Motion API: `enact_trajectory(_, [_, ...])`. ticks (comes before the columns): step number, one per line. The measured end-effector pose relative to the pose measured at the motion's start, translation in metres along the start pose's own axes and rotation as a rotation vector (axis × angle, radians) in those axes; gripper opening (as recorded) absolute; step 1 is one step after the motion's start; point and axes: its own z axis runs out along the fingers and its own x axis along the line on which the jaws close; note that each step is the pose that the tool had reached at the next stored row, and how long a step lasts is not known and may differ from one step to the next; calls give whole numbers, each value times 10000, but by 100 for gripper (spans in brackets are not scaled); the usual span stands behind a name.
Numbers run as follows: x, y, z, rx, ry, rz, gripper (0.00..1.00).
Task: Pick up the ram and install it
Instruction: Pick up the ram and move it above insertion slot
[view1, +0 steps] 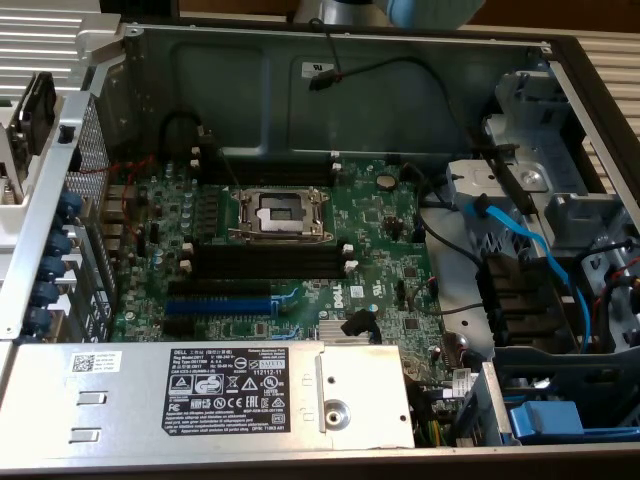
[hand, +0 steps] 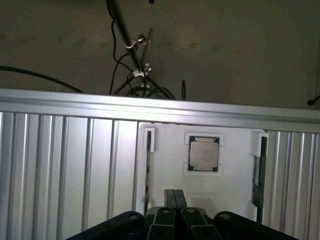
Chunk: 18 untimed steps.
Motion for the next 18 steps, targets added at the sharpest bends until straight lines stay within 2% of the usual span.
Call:
enact_trajectory(10, [13,-8,182,1,-1,1,10])
enact_trajectory(18, [77,-66,319,-1,0,2,10])
